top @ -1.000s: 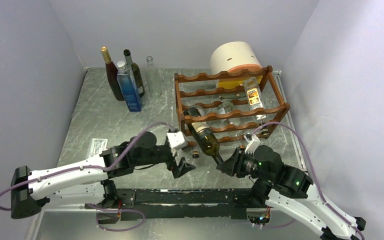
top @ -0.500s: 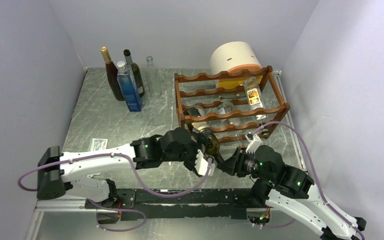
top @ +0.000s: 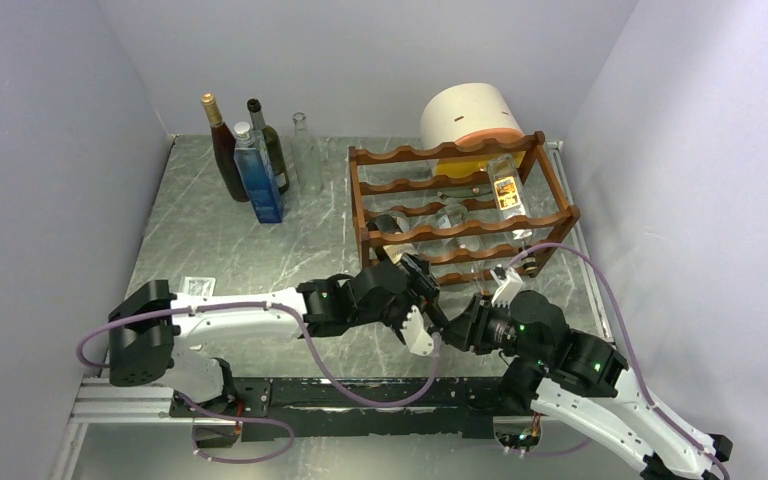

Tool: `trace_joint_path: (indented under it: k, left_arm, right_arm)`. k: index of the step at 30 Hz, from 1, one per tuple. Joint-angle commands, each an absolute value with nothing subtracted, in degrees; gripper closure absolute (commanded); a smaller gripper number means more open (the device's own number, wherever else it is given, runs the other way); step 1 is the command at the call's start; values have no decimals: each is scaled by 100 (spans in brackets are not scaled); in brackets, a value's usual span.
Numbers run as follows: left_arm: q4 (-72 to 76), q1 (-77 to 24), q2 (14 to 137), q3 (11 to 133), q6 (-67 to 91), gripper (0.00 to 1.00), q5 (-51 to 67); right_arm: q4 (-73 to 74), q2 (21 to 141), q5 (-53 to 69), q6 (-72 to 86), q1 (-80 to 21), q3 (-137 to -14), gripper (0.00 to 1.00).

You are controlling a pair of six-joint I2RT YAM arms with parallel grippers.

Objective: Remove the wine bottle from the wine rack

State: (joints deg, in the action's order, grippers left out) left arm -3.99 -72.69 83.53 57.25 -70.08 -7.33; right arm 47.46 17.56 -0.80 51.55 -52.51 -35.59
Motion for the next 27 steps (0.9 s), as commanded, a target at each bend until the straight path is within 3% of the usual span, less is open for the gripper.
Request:
trace_joint_path:
  k: [1, 7, 10, 13, 15, 22, 27]
  left_arm:
    - [-233, -7196, 8616, 5864, -7646, 1, -1069]
    - [-111, -7137, 8802, 5961, -7897, 7, -1224]
    - [-94, -7144, 8817, 5981, -7942, 18, -1299]
    - [71, -7166, 8749, 5791, -7996, 39, -1301]
    - [291, -7203, 8663, 5625, -8059, 49, -1337]
    - [558, -7396, 8450, 5293, -7956, 63, -1433]
    - [768, -7580, 8301, 4944, -7875, 70, -1606]
  right_arm:
    - [4949, 1798, -366, 5197, -5214, -3602, 100]
    - [4907, 1746, -264, 5213, -5214, -3577, 100]
    - [4924, 1734, -220, 5186, -5218, -3614, 100]
    - [4990, 1725, -213, 5132, -5214, -3713, 85]
    - [5072, 1702, -279, 5103, -5214, -3810, 73]
    - [5286, 1731, -711, 4918, -5217, -4347, 29]
    - [5085, 2059, -1011, 4748, -5213, -4680, 10]
